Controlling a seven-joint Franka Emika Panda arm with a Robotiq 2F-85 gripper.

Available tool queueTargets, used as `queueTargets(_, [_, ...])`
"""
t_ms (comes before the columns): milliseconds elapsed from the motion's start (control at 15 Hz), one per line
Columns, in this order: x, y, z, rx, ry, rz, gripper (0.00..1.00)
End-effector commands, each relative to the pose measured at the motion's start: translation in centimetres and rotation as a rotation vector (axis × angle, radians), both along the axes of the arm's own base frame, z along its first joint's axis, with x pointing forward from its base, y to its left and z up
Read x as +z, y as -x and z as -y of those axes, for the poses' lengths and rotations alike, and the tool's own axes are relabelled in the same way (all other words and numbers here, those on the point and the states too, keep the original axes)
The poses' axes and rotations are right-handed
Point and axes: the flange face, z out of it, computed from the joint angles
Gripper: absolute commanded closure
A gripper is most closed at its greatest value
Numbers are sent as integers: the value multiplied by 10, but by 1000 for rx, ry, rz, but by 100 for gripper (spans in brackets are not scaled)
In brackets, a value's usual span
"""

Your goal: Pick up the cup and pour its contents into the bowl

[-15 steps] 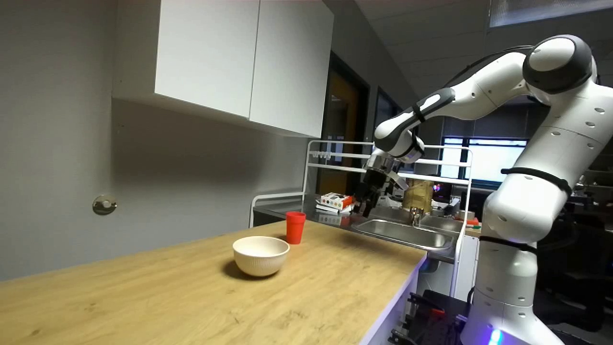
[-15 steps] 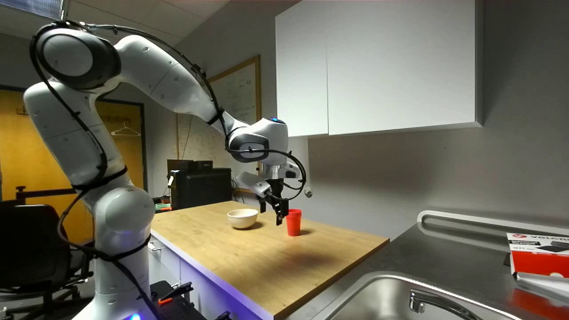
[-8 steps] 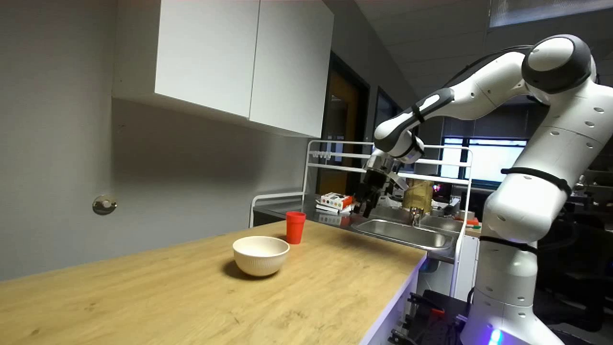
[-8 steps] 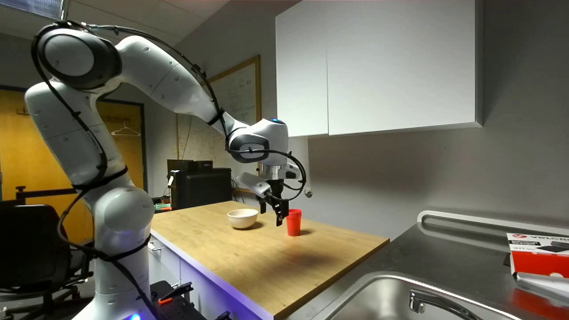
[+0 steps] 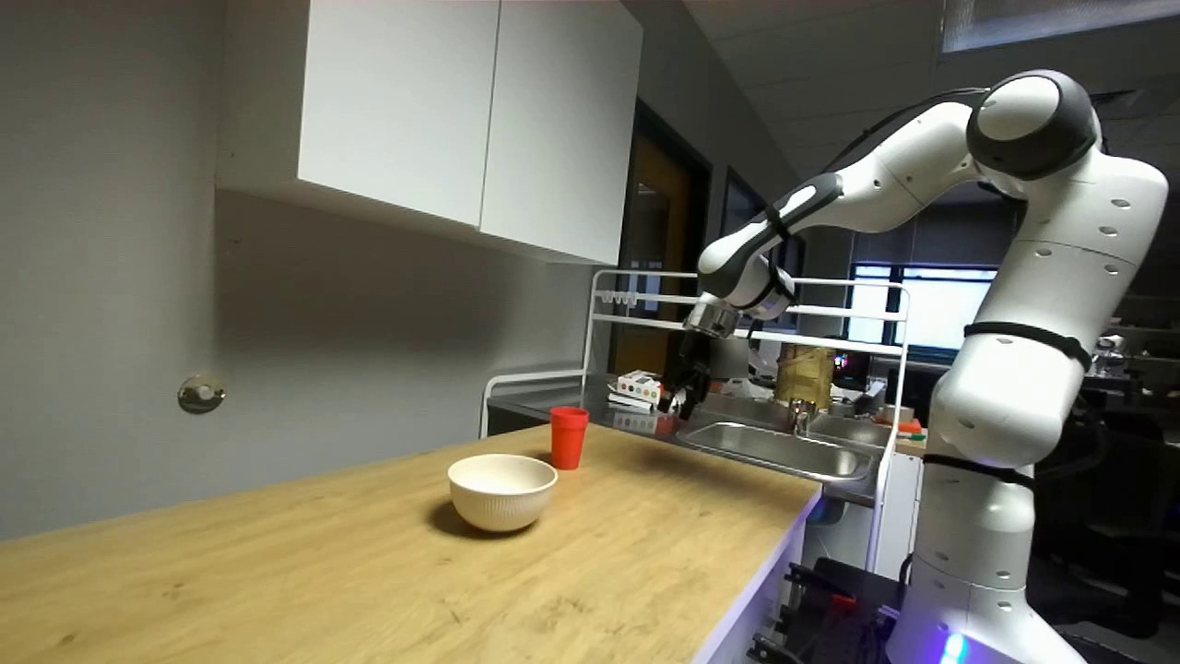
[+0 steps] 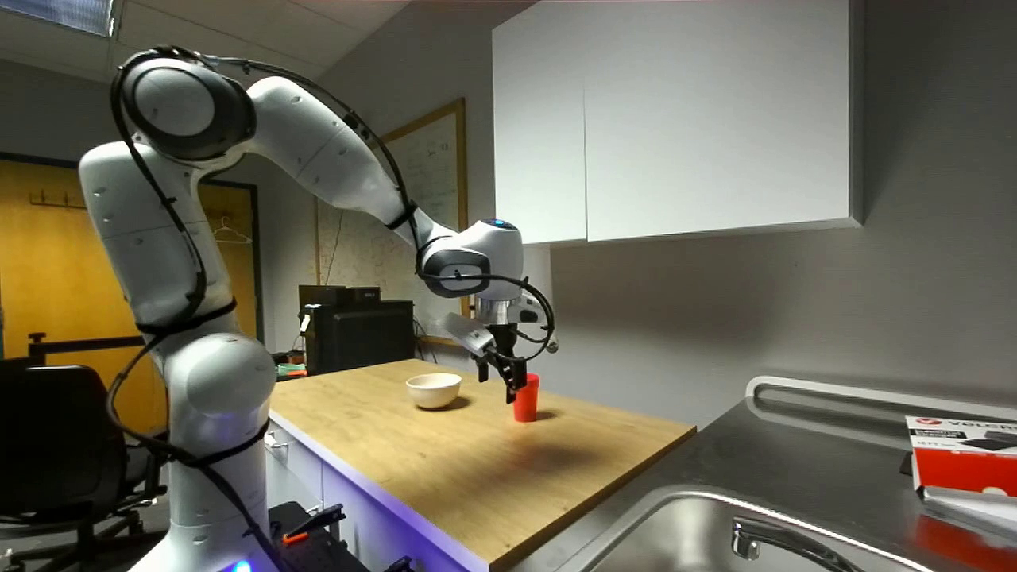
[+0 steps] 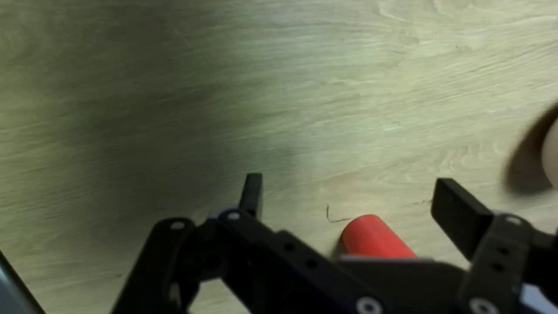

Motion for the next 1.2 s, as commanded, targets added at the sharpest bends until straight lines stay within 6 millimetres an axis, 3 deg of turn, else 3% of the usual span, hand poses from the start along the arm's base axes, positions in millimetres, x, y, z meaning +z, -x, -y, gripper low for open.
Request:
queueTargets(0, [2, -42, -11, 4, 4, 29, 0])
queueTargets(600, [-1, -132, -35, 15, 4, 57, 0])
queueTargets(933, [-8, -170, -27, 9, 15, 56, 0])
queueTargets(1133, [-26, -184, -16, -7, 20, 34, 0])
